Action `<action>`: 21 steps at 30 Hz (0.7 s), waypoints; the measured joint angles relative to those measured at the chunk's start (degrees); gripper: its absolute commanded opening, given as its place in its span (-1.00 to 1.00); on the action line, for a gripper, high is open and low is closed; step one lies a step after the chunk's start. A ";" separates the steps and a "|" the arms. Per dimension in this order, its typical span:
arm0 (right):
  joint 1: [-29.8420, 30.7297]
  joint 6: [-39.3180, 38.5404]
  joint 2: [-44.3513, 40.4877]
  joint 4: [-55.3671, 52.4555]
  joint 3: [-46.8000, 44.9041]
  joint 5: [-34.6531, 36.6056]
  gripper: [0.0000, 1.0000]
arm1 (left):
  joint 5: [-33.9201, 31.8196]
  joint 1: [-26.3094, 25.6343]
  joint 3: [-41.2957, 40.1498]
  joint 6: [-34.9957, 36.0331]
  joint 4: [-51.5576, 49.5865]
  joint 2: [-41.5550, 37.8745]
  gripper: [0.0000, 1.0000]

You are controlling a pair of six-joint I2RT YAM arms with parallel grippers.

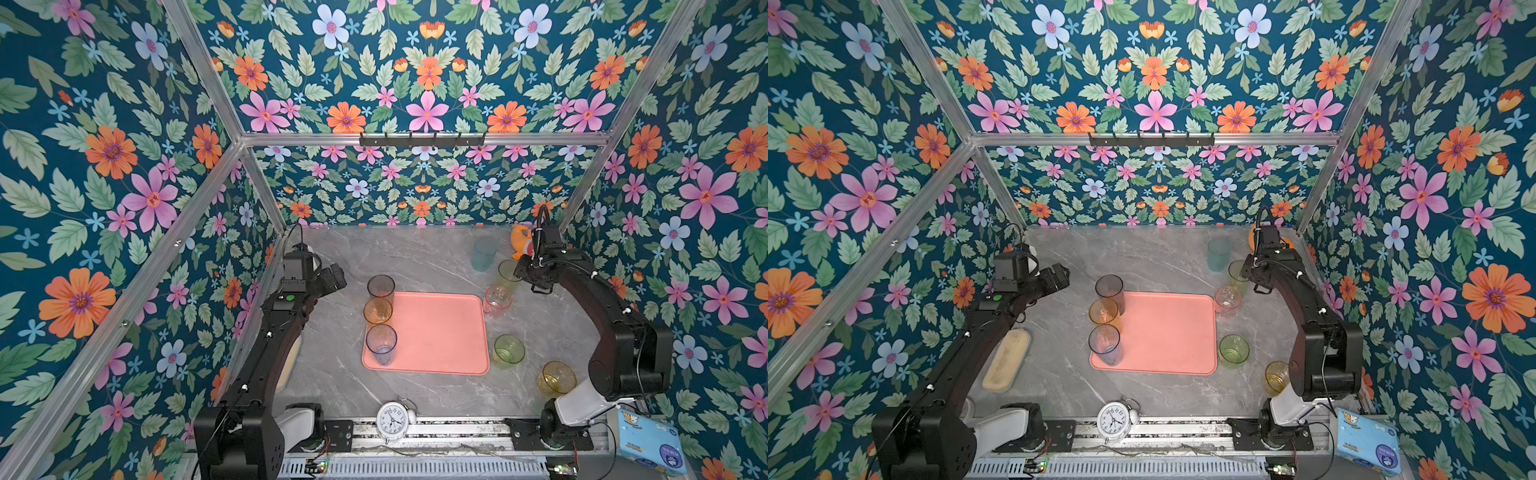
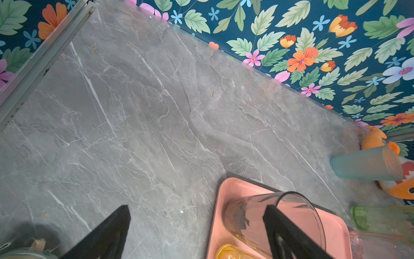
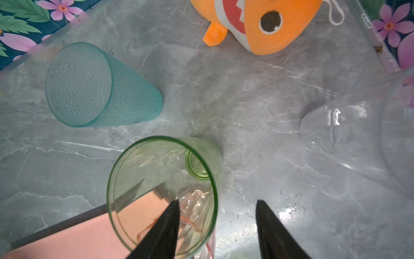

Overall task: Place the glasses into the tray
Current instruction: Pick up the glass from the top-right of the table.

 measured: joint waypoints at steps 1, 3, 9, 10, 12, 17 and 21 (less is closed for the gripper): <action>-0.02 0.00 0.22 0.15 -0.11 0.00 0.06 | 0.00 0.00 -0.07 0.00 -0.02 0.00 0.91; -0.04 0.00 0.61 0.44 -0.39 -0.02 0.01 | 0.00 0.00 -0.15 0.00 -0.02 0.00 0.91; -0.04 -0.07 1.27 0.83 -0.94 0.13 -0.07 | 0.00 0.00 -0.57 0.00 -0.04 0.00 0.91; -0.04 -0.07 1.38 0.83 -1.03 0.22 -0.09 | 0.00 0.00 -0.57 0.00 -0.02 0.00 0.91; -0.04 -0.09 1.51 0.83 -1.07 0.35 -0.14 | 0.00 0.00 -0.57 0.00 -0.02 0.00 0.91; -0.04 -0.35 1.51 0.92 -1.31 1.03 -0.19 | 0.00 0.00 -0.57 0.00 -0.04 -0.22 0.91; -0.04 -0.74 1.57 1.05 -1.36 1.31 -0.23 | 0.00 0.00 -0.57 0.00 -0.04 -0.50 0.90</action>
